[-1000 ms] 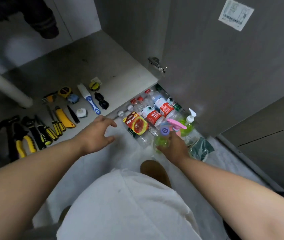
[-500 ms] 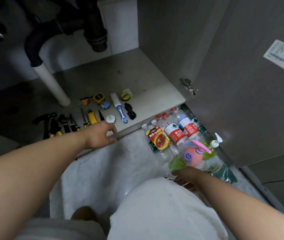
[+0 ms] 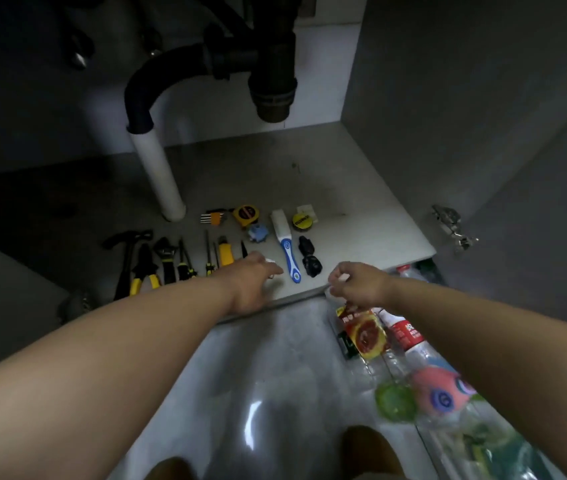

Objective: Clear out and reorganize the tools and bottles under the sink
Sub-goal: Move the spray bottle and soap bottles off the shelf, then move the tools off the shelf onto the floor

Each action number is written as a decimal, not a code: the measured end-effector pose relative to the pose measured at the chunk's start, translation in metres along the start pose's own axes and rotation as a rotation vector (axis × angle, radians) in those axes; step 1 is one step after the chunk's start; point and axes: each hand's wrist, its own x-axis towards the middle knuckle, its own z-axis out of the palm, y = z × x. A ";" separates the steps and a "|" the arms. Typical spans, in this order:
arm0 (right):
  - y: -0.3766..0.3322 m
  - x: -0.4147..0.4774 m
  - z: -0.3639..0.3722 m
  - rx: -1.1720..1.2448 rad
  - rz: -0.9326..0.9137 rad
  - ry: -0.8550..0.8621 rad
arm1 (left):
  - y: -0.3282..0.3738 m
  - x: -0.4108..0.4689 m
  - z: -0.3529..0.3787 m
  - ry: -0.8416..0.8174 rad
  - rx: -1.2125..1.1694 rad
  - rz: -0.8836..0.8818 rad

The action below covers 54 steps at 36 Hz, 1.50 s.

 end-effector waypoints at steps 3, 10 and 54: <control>-0.014 0.033 -0.001 -0.235 -0.070 0.028 | -0.010 0.021 0.007 0.011 0.032 -0.027; -0.030 0.106 0.008 -0.258 -0.009 0.230 | -0.028 0.066 0.026 0.134 0.002 -0.042; 0.033 0.074 0.052 -0.163 -0.251 -0.375 | -0.027 0.060 0.066 0.618 -0.343 0.130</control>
